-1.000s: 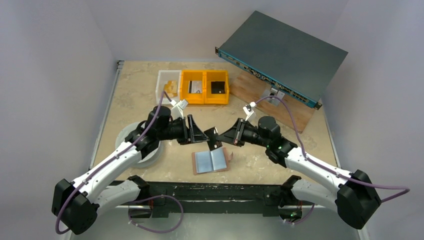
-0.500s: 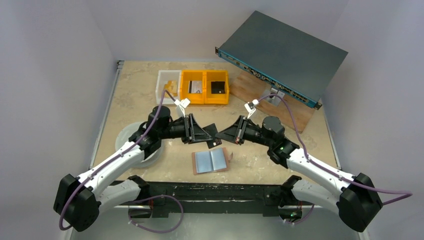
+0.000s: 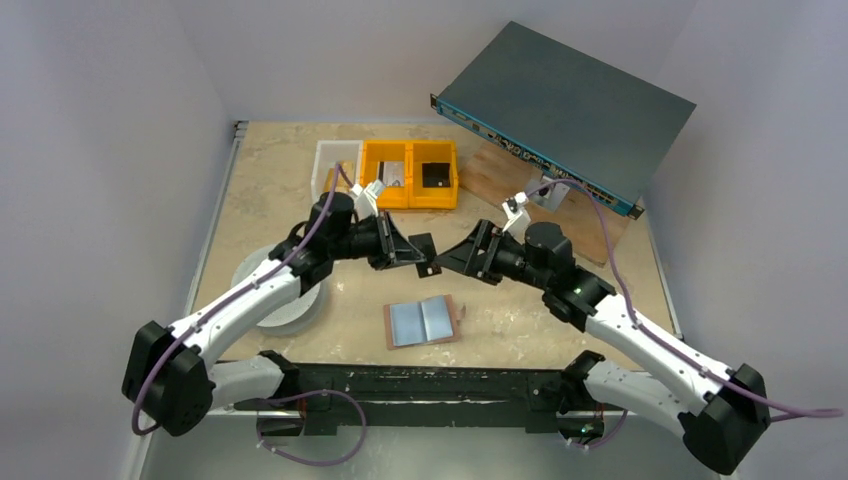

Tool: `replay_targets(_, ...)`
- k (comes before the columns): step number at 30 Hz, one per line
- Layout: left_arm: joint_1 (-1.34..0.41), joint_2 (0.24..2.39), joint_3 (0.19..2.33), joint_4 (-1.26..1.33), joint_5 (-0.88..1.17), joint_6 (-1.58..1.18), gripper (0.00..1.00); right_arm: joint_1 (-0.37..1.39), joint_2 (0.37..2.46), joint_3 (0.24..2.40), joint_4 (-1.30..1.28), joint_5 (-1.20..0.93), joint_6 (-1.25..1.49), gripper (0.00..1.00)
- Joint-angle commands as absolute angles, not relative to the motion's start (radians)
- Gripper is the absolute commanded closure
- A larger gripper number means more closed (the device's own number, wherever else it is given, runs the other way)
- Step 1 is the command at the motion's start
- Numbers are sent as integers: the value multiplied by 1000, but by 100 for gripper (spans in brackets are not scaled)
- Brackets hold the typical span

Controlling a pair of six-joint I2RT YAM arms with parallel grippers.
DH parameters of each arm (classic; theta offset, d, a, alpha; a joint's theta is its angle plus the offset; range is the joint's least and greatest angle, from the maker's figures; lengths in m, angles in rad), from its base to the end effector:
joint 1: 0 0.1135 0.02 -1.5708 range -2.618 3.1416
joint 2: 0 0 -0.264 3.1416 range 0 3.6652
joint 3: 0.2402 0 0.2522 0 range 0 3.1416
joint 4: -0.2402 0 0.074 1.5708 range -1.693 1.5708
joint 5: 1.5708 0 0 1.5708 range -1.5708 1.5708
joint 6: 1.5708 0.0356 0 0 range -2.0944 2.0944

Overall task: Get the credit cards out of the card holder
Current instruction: Remove the credit card from the card holder, then place the credit card in the storage box.

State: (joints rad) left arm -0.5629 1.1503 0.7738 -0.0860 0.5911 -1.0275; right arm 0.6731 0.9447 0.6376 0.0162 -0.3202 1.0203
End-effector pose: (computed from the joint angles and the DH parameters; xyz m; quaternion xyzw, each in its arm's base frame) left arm 0.2049 -0.1527 0.2740 -0.0381 0.8269 -0.5328 0.1756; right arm 0.1652 0.1460 0.2796 0.0430 0.7964 0.5263 0.2947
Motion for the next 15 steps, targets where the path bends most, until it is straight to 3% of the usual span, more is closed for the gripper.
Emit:
replay_targets(1, -532, 1260, 958, -178, 415, -930, 100, 674, 862, 757, -246, -128, 887, 12)
replay_targets(15, -407, 1803, 1451, -132, 371, -895, 100, 674, 650, 861, -537, 33, 859, 8)
